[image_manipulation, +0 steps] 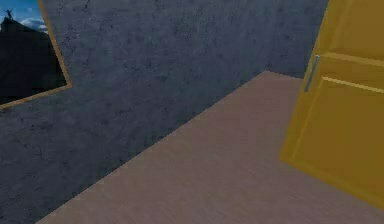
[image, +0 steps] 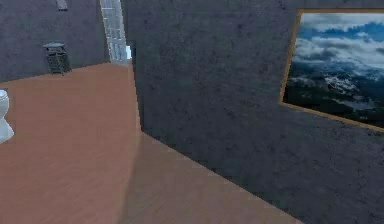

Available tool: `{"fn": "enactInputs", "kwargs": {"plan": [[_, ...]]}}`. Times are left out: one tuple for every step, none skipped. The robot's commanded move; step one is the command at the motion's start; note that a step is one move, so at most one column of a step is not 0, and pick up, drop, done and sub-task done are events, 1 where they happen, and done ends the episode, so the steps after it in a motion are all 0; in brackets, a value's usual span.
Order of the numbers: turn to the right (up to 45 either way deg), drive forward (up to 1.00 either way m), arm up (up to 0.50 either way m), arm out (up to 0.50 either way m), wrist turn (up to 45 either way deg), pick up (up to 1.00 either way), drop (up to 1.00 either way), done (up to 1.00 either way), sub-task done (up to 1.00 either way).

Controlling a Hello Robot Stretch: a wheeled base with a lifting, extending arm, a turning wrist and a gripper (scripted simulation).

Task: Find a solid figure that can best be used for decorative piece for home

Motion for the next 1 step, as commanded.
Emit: {"fn": "enactInputs", "kwargs": {"plan": [[-15.0,0.0,0.0,0.0,0.0,0.0,0.0,0.0,0.0]]}}
